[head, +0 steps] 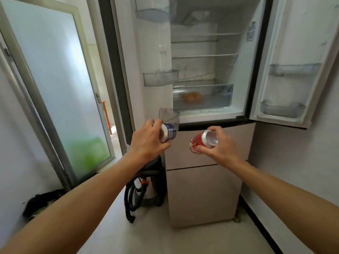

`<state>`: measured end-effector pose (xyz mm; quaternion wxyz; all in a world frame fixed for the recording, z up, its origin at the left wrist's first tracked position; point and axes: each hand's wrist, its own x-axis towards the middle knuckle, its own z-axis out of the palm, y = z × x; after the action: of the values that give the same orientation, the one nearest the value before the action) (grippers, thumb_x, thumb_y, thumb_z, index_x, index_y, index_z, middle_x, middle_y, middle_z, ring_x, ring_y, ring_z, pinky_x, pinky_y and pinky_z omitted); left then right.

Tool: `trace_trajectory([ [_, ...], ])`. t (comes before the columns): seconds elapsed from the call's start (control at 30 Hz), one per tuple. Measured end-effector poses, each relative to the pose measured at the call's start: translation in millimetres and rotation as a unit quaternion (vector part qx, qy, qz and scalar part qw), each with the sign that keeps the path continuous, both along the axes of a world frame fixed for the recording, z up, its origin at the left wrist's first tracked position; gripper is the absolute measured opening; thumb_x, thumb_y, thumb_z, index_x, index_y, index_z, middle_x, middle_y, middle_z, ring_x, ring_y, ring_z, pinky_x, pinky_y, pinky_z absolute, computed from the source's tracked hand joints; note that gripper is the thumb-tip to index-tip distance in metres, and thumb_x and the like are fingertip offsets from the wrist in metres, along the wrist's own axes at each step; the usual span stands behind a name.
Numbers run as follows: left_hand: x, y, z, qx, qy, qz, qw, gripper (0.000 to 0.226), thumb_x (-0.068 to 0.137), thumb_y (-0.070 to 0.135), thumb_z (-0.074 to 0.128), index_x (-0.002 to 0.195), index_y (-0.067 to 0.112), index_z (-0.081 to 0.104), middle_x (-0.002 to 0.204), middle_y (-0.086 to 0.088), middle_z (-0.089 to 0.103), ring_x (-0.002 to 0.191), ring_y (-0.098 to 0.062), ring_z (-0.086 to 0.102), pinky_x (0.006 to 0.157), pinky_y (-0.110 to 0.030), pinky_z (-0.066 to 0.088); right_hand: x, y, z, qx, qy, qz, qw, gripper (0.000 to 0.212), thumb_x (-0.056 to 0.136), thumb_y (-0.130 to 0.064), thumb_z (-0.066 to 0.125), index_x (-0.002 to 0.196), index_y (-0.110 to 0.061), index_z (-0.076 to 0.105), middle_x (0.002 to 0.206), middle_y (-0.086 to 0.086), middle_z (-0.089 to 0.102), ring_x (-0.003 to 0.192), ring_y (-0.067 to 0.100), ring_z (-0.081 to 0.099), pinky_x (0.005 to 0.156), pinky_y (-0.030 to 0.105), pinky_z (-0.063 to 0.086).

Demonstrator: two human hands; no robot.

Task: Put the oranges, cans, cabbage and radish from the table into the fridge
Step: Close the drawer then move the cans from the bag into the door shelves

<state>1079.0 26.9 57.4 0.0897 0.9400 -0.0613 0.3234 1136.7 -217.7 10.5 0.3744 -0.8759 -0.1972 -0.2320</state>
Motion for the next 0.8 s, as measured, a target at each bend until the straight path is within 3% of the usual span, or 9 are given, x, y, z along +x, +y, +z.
trace_trajectory([
  [0.13,63,-6,29,-0.004,-0.026,0.079,0.997,0.068,0.075,0.046,0.073,0.129,0.02,0.042,0.114,-0.005,0.056,0.094,-0.021,0.056,0.077,-0.031,0.049,91,20,31,0.072,-0.02,0.057,0.996,0.073,0.065,-0.041,0.085,0.123,-0.024,0.045,0.111,-0.001,0.056,0.1,0.017,0.056,0.082,0.03,0.053],
  [0.33,133,-11,37,0.07,0.023,0.186,0.98,0.061,0.08,0.05,0.066,0.127,0.022,0.038,0.116,-0.007,0.054,0.101,-0.026,0.054,0.073,-0.034,0.046,195,61,59,0.105,-0.01,0.138,0.985,0.07,0.069,-0.038,0.083,0.125,-0.026,0.043,0.116,-0.001,0.056,0.105,0.018,0.056,0.088,0.037,0.053],
  [0.5,165,-6,24,0.075,0.054,0.217,0.972,0.059,0.082,0.05,0.062,0.128,0.022,0.036,0.117,-0.008,0.052,0.102,-0.026,0.054,0.075,-0.035,0.047,244,94,50,0.065,0.035,0.188,0.979,0.073,0.068,-0.035,0.084,0.127,-0.024,0.043,0.12,0.003,0.057,0.107,0.019,0.055,0.087,0.03,0.047],
  [0.63,180,-3,14,0.073,0.081,0.226,0.968,0.058,0.082,0.059,0.058,0.12,0.021,0.038,0.111,-0.009,0.055,0.092,-0.03,0.061,0.073,-0.04,0.052,267,108,36,0.008,0.046,0.193,0.98,0.08,0.066,-0.042,0.083,0.132,-0.028,0.042,0.124,0.002,0.058,0.111,0.023,0.056,0.09,0.041,0.049],
  [0.8,200,4,8,0.08,0.128,0.261,0.953,0.065,0.078,0.071,0.05,0.115,0.018,0.045,0.107,-0.008,0.063,0.087,-0.03,0.064,0.073,-0.04,0.053,280,122,24,-0.061,0.045,0.178,0.981,0.078,0.068,-0.053,0.078,0.133,-0.033,0.041,0.127,0.0,0.059,0.113,0.022,0.056,0.089,0.039,0.048],
])
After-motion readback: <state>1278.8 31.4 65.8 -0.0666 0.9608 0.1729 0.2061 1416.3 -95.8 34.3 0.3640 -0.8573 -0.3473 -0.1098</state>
